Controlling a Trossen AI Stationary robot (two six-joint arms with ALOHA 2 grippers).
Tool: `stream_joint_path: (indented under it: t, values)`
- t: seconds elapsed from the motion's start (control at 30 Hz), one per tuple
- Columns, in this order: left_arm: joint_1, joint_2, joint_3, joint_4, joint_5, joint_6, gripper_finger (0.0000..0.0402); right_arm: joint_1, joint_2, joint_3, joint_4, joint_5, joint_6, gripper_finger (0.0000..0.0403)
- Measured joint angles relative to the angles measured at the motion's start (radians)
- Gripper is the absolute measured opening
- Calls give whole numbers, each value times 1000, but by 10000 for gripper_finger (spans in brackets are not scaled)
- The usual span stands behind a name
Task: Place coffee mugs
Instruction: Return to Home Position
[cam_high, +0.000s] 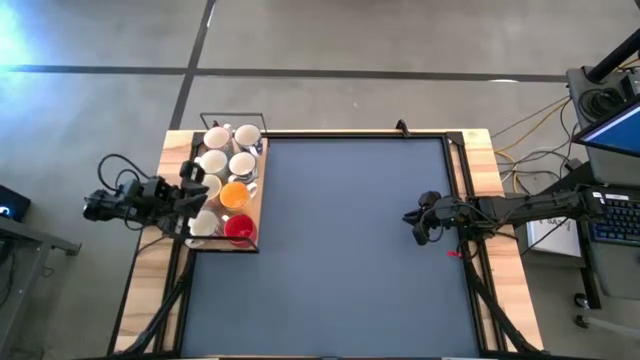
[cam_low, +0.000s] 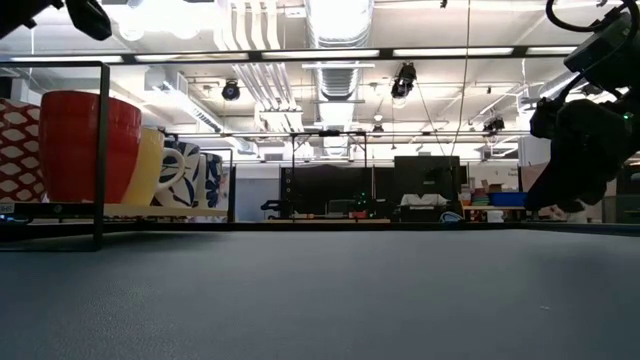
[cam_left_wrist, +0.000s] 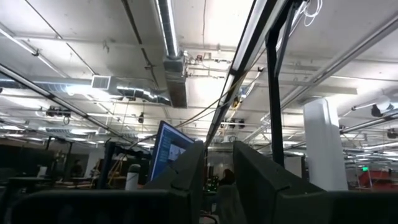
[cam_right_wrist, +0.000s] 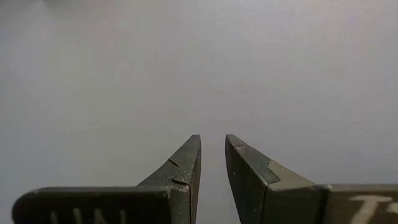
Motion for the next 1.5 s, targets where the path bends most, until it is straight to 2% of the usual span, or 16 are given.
stream_joint_path:
  t: [0.27,0.5,1.03,1.43,1.5]
  values:
    - [0,0,-33,59,16,-23,68,0,0,0,0,0,0,63]
    - [0,0,-154,303,28,-41,68,0,0,0,0,0,0,63]
    - [0,0,-142,275,17,15,68,0,0,0,0,0,0,63]
    - [0,1,-142,275,16,-1,68,0,0,0,0,0,0,63]
    - [0,1,-141,285,-6,-41,68,0,0,0,0,0,0,63]
